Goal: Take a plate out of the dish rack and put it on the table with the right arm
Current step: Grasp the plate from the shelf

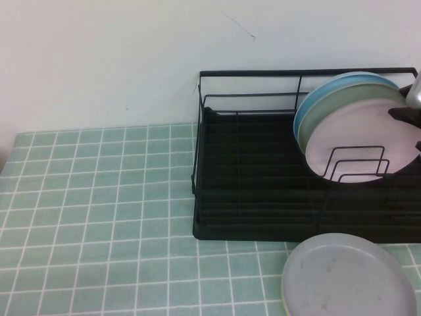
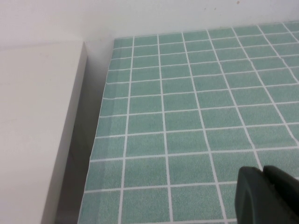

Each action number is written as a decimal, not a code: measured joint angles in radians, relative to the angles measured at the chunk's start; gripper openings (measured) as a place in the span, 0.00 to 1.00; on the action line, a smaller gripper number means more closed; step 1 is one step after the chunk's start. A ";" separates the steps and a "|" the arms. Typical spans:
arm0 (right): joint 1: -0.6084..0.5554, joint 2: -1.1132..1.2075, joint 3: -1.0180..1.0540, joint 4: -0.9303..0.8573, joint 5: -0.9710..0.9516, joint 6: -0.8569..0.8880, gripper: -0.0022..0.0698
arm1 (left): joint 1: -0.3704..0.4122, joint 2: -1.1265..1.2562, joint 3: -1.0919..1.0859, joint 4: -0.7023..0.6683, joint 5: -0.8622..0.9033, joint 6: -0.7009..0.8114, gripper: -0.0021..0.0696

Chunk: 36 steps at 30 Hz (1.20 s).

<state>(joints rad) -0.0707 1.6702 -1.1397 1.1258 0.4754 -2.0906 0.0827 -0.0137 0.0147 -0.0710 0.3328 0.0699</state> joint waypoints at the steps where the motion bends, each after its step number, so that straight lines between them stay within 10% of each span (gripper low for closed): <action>1: 0.000 0.000 -0.001 0.012 0.000 -0.007 0.46 | 0.000 0.000 0.000 0.000 0.000 0.000 0.02; 28: 0.000 0.103 -0.007 0.215 -0.064 -0.230 0.44 | 0.000 0.000 0.000 0.000 0.000 0.000 0.02; 36: 0.000 0.103 -0.007 0.234 -0.072 -0.255 0.14 | 0.000 0.000 0.000 0.000 0.000 0.000 0.02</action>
<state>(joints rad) -0.0707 1.7732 -1.1466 1.3595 0.4038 -2.3458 0.0827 -0.0137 0.0147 -0.0710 0.3328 0.0699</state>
